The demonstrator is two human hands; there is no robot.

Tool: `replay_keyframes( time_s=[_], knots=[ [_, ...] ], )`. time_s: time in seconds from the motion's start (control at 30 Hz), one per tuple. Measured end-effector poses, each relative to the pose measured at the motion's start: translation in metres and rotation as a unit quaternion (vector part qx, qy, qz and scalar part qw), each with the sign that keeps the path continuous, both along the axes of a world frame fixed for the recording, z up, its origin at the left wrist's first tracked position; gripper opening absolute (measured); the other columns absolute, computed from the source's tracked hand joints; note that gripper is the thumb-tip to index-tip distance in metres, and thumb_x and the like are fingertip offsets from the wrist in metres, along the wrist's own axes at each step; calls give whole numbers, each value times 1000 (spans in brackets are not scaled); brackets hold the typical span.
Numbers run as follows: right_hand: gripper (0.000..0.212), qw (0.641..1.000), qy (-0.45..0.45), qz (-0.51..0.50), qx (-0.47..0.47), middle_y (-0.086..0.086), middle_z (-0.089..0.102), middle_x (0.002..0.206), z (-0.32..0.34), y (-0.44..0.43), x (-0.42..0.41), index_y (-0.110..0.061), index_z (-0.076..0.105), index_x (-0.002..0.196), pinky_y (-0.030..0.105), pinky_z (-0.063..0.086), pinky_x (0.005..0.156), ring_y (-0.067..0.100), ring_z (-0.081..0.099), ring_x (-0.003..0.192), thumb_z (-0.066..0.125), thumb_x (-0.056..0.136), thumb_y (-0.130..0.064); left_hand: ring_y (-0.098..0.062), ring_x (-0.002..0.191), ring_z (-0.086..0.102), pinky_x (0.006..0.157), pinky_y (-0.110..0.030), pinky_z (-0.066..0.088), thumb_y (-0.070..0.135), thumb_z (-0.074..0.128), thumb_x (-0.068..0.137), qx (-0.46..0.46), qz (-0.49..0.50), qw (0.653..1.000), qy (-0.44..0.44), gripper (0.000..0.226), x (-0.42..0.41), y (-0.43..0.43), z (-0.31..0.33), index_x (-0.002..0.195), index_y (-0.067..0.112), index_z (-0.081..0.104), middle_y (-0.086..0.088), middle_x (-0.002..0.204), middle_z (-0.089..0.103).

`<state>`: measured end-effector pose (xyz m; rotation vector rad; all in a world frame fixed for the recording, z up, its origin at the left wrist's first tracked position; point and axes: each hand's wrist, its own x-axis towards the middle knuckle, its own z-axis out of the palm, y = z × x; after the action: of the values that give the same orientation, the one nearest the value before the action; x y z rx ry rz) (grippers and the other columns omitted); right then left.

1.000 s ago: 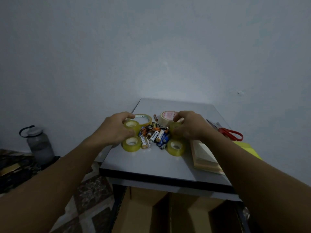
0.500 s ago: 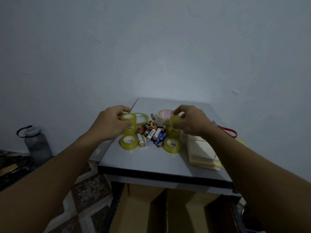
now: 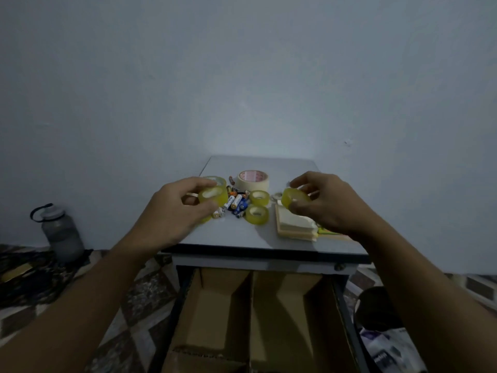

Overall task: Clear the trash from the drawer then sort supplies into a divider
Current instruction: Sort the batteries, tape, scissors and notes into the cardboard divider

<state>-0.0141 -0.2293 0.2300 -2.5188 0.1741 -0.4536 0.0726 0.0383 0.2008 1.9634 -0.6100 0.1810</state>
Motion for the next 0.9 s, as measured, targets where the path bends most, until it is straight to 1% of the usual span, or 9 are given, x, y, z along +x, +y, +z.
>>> replay_keyframes(
  time_s=[0.1, 0.2, 0.3, 0.47, 0.57, 0.67, 0.73, 0.83, 0.9],
  knots=[
    [41, 1000, 2, -1, 24, -5, 66, 111, -11, -4, -34, -30, 66, 116, 41, 55, 88, 14, 65, 96, 78, 78, -35, -11, 89, 69, 81, -33, 55, 42, 76, 73, -5, -20, 1000, 23, 36, -32, -6, -10, 109, 38, 72, 9, 99, 75],
    [43, 998, 8, -11, 56, -5, 65, 112, -23, -9, -66, -31, 66, 118, 44, 59, 82, 15, 67, 94, 80, 77, -35, -2, 96, 67, 78, -21, 54, 35, 79, 81, -6, -58, 997, 54, 33, -59, -19, -28, 113, 35, 71, 15, 109, 71],
    [41, 998, 6, -19, 56, -7, 66, 110, -39, -15, -89, -30, 68, 116, 41, 57, 83, 13, 68, 91, 79, 77, -39, 2, 101, 65, 78, -16, 55, 22, 74, 87, 14, -102, 990, 96, 33, -83, -35, -54, 117, 34, 68, 18, 111, 68],
    [40, 998, 37, -26, 33, -4, 67, 108, -61, -22, -106, -27, 66, 117, 34, 55, 83, 15, 65, 94, 78, 80, -36, 8, 92, 64, 73, -15, 54, 27, 73, 87, 76, -129, 980, 134, 29, -106, -65, -98, 111, 40, 64, 18, 106, 66],
    [39, 998, 46, -34, 29, -5, 67, 107, -70, -25, -109, -28, 65, 117, 35, 56, 84, 15, 64, 94, 77, 81, -38, 5, 86, 64, 65, -9, 50, 32, 72, 88, 124, -125, 973, 147, 28, -110, -86, -122, 115, 35, 63, 16, 101, 65],
    [38, 997, 52, -36, 35, -5, 66, 106, -77, -30, -107, -28, 65, 117, 36, 56, 81, 16, 64, 95, 76, 81, -37, -6, 89, 65, 72, -25, 58, 34, 71, 88, 176, -129, 964, 154, 30, -102, -108, -146, 117, 32, 61, 9, 103, 65],
    [39, 997, 55, -40, 38, -4, 66, 108, -80, -33, -104, -28, 65, 118, 32, 55, 79, 16, 63, 96, 76, 81, -35, -9, 93, 63, 78, -32, 58, 32, 71, 87, 208, -134, 956, 155, 35, -93, -123, -159, 120, 30, 59, 7, 110, 63],
    [42, 997, 55, -43, 39, -4, 65, 111, -86, -37, -99, -28, 64, 120, 26, 51, 79, 15, 62, 97, 77, 81, -37, -10, 103, 57, 72, -23, 50, 22, 71, 86, 249, -127, 946, 161, 50, -79, -146, -174, 131, 31, 51, 5, 126, 56],
    [43, 996, 57, -46, 41, -4, 65, 113, -89, -40, -98, -26, 64, 121, 25, 50, 79, 15, 62, 98, 77, 81, -37, -16, 114, 56, 80, -25, 49, 15, 71, 84, 250, -120, 943, 182, 60, -70, -160, -185, 137, 30, 47, 3, 134, 53]
  ],
)
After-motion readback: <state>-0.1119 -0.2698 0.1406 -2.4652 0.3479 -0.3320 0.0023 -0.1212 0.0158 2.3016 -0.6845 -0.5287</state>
